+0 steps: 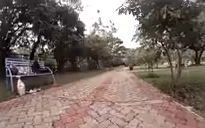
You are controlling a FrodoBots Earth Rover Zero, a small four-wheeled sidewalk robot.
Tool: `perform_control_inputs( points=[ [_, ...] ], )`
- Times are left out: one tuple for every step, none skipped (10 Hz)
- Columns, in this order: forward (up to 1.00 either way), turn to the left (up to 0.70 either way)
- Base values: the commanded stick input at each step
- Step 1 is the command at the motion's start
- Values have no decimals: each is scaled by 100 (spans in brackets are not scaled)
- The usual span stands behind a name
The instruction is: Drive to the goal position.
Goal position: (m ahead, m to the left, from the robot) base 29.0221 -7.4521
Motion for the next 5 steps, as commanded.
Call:
perform_control_inputs(
  points=[
    [70,-34],
    [70,-19],
    [70,-6],
    [70,1],
    [70,1]
  ],
)
